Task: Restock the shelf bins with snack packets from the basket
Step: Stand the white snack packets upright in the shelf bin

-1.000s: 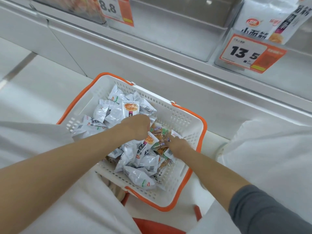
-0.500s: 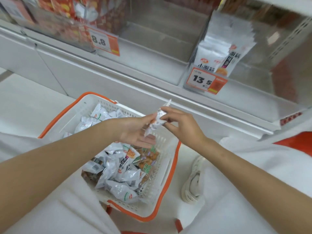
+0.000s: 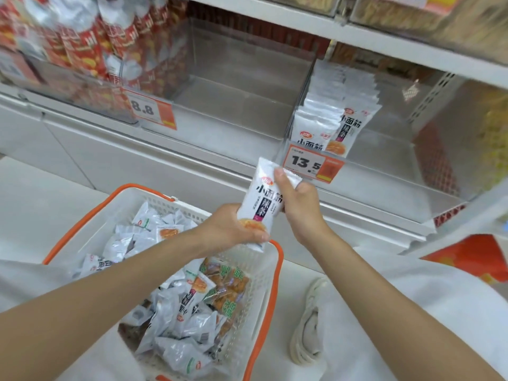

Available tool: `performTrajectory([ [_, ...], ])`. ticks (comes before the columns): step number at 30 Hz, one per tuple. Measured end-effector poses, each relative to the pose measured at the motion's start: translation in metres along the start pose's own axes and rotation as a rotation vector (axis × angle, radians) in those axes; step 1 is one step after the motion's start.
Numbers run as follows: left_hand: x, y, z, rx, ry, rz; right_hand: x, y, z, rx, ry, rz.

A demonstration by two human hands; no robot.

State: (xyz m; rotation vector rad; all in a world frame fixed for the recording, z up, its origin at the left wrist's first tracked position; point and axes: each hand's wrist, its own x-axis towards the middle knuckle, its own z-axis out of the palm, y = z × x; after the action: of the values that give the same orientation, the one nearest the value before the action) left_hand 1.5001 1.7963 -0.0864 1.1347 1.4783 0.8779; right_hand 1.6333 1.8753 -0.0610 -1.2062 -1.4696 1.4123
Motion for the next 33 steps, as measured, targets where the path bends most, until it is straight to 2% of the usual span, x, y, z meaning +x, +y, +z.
performTrajectory([
  [2, 0.003, 0.009, -0.002, 0.001, 0.045, 0.058, 0.006, -0.009, -0.009, 0.093, -0.004, 0.012],
  [4, 0.006, 0.014, -0.002, 0.004, 0.074, 0.095, 0.01, -0.016, -0.02, 0.144, -0.098, 0.034],
  [7, 0.009, 0.021, -0.004, 0.019, 0.126, 0.117, 0.01, -0.027, -0.04, -0.03, -0.362, 0.049],
  [9, 0.011, 0.031, -0.008, 0.065, 0.094, 0.131, 0.009, -0.031, -0.055, -0.131, -0.45, 0.036],
  [12, 0.019, 0.055, -0.009, 0.077, 0.052, 0.232, 0.007, -0.047, -0.077, -0.052, -0.309, -0.061],
  [15, 0.037, 0.088, -0.005, 0.099, 0.236, 0.336, 0.009, -0.079, -0.112, -0.037, -0.034, -0.33],
  [17, 0.053, 0.114, -0.001, 0.129, 0.298, 0.398, 0.01, -0.097, -0.141, -0.157, 0.131, -0.494],
  [19, 0.07, 0.143, 0.004, 0.18, 0.3, 0.46, 0.018, -0.103, -0.162, -0.344, 0.215, -0.548],
  [24, 0.129, 0.2, 0.023, 0.526, 0.272, 0.564, 0.072, -0.079, -0.172, -0.564, 0.234, -0.27],
  [27, 0.166, 0.221, 0.032, 0.729, 0.23, 0.511, 0.108, -0.06, -0.166, -0.551, 0.198, -0.133],
  [33, 0.209, 0.221, 0.036, 1.024, 0.208, 0.399, 0.144, -0.044, -0.15, -0.622, 0.171, -0.062],
])
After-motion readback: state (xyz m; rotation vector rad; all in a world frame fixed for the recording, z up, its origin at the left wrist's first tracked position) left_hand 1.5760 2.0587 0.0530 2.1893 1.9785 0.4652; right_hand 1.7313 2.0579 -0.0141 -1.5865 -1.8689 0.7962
